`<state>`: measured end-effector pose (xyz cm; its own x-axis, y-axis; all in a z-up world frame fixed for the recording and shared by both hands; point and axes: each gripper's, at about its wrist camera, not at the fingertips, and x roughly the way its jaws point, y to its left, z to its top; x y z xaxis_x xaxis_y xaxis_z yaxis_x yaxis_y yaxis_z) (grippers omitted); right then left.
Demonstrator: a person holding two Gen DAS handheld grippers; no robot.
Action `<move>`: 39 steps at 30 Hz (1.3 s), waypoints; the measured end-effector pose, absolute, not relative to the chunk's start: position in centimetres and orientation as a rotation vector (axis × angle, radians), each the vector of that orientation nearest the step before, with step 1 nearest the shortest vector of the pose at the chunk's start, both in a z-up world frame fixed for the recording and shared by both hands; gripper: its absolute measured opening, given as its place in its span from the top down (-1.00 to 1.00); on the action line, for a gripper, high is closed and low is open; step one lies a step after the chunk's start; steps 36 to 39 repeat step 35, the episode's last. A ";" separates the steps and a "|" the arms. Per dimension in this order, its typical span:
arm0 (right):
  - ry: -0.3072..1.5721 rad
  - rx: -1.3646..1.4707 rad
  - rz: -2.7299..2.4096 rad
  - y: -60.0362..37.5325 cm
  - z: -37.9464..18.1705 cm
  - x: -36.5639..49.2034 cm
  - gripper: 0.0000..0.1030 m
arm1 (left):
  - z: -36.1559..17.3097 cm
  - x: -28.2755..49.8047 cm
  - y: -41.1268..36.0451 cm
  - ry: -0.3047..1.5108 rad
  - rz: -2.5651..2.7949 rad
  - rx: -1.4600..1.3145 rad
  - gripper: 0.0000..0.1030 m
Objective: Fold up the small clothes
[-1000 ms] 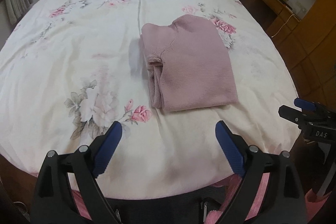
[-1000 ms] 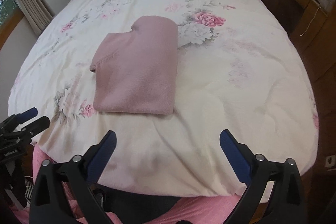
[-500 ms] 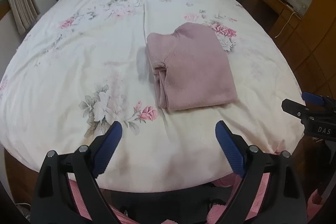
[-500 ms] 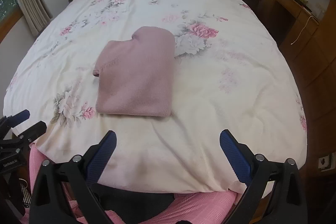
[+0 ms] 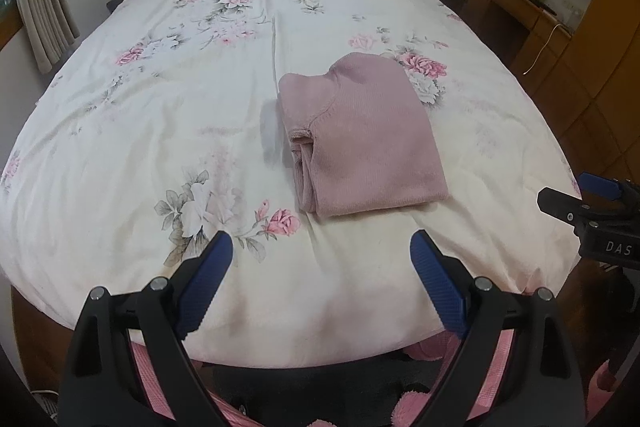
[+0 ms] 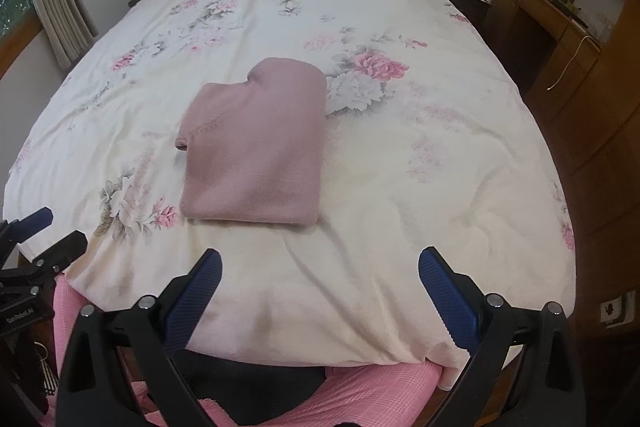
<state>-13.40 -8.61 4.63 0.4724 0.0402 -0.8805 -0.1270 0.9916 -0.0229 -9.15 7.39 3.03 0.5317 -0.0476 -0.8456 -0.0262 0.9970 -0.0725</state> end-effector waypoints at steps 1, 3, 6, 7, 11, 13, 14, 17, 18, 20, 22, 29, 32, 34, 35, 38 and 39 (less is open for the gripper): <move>1.076 -0.088 0.103 -8.7 4.6 -13.3 -0.92 | 3.0 -9.2 7.3 1.010 -0.012 -0.077 -0.74; 1.080 -0.088 0.105 -8.8 4.5 -13.2 -0.92 | 3.0 -9.2 7.3 1.010 -0.008 -0.072 -0.74; 1.088 -0.089 0.098 -9.0 4.2 -13.1 -0.92 | 2.9 -9.2 7.0 1.014 -0.008 -0.064 -0.74; 1.092 -0.088 0.094 -9.0 4.0 -13.1 -0.92 | 2.9 -9.2 6.9 1.015 -0.007 -0.062 -0.74; 1.110 -0.068 0.097 -9.3 3.4 -12.8 -0.92 | 2.6 -9.2 6.7 1.024 -0.007 -0.052 -0.74; 1.114 -0.062 0.098 -9.5 3.3 -12.8 -0.92 | 2.5 -9.2 6.7 1.028 -0.007 -0.051 -0.74; 1.115 -0.064 0.096 -9.5 3.2 -12.7 -0.92 | 2.4 -9.1 6.7 1.029 -0.006 -0.051 -0.74; 1.115 -0.069 0.094 -9.4 3.1 -12.7 -0.92 | 2.3 -9.1 6.8 1.031 -0.001 -0.054 -0.74; 1.116 -0.067 0.094 -9.3 3.1 -12.8 -0.92 | 2.3 -9.0 6.8 1.033 -0.001 -0.055 -0.74; 1.118 -0.061 0.099 -9.3 3.0 -12.8 -0.92 | 2.2 -9.0 6.8 1.035 -0.001 -0.055 -0.74; 1.119 -0.054 0.109 -9.2 2.9 -12.8 -0.92 | 2.2 -8.9 6.8 1.037 -0.002 -0.055 -0.74; 1.134 -0.058 0.090 -9.4 2.7 -12.5 -0.92 | 2.1 -8.9 6.8 1.041 -0.004 -0.053 -0.74; 1.142 -0.052 0.089 -9.7 2.6 -12.2 -0.92 | 2.1 -8.9 6.8 1.042 -0.005 -0.053 -0.74; 1.144 -0.050 0.093 -9.9 2.6 -12.2 -0.92 | 2.1 -8.9 6.8 1.042 -0.005 -0.053 -0.74; 1.143 -0.053 0.093 -9.8 2.6 -12.2 -0.92 | 2.1 -8.9 6.8 1.042 -0.005 -0.052 -0.74; 1.143 -0.053 0.093 -9.8 2.6 -12.2 -0.92 | 2.1 -8.9 6.8 1.042 -0.005 -0.052 -0.74; 1.143 -0.053 0.093 -9.8 2.6 -12.2 -0.92 | 2.1 -8.9 6.8 1.042 -0.005 -0.052 -0.74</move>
